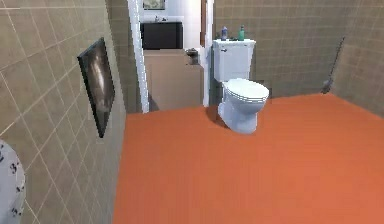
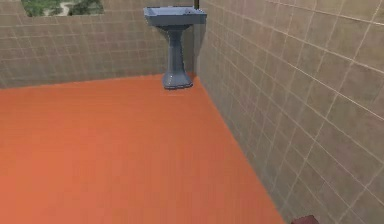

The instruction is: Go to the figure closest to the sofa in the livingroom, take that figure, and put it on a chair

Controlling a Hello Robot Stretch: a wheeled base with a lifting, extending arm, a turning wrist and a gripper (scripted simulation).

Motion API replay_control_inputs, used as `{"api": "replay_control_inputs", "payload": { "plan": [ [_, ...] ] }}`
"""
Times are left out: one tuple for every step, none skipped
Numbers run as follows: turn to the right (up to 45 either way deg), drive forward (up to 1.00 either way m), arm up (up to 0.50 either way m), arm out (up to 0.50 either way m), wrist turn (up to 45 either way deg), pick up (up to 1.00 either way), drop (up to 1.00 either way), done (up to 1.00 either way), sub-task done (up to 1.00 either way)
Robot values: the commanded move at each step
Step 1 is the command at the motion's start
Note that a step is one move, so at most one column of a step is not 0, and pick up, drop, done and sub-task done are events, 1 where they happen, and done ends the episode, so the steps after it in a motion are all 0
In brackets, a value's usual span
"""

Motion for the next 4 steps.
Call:
{"api": "replay_control_inputs", "payload": {
  "plan": [
    [-3.0,0.0,0.0,0.0,0.0,0.0,0.0,0.0,0.0],
    [0.0,1.0,0.0,0.0,0.0,0.0,0.0,0.0,0.0],
    [0.0,1.0,0.0,0.0,0.0,0.0,0.0,0.0,0.0],
    [0.0,0.65,0.0,0.0,0.0,0.0,0.0,0.0,0.0]
  ]
}}
